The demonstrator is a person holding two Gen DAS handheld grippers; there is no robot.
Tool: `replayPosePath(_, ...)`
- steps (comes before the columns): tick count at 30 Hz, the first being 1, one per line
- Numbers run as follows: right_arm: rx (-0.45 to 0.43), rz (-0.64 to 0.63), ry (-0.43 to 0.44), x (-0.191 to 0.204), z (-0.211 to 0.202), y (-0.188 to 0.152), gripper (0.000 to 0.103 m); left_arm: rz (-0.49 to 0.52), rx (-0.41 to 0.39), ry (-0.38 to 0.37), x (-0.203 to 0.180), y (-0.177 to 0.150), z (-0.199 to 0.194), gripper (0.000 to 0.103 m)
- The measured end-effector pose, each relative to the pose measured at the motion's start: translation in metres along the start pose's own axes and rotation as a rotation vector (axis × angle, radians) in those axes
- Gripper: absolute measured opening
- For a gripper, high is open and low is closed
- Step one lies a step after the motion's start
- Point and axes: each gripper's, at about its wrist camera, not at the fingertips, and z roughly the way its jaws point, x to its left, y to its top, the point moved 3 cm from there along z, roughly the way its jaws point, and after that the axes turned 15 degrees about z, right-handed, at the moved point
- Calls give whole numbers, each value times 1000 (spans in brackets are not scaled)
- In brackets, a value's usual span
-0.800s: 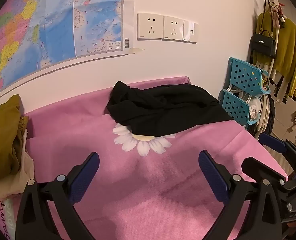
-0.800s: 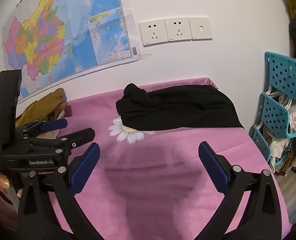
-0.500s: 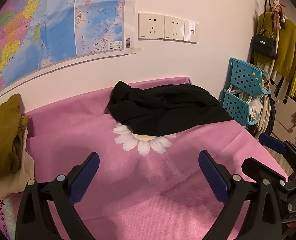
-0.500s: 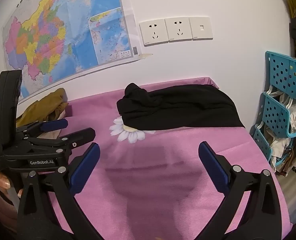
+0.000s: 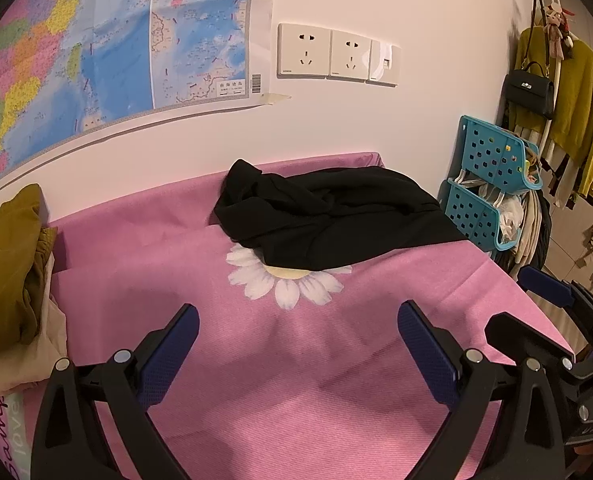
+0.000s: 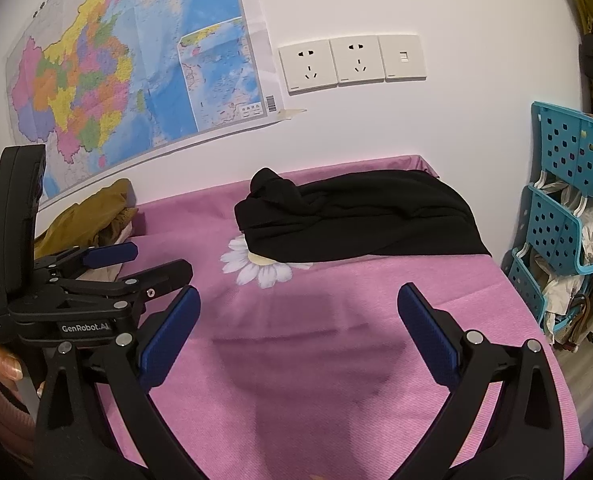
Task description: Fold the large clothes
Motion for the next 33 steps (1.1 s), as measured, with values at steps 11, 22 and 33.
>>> replayPosePath(11, 5, 3, 2, 0, 1, 0, 97, -4, 3, -1, -2, 1, 0, 96)
replayPosePath(22, 8, 2, 7, 0, 2, 0, 97, -7, 4, -3, -6, 0, 2, 96)
replayPosePath(33, 8, 0, 5, 0, 2, 0, 97, -9, 9, -4, -7, -1, 3, 96)
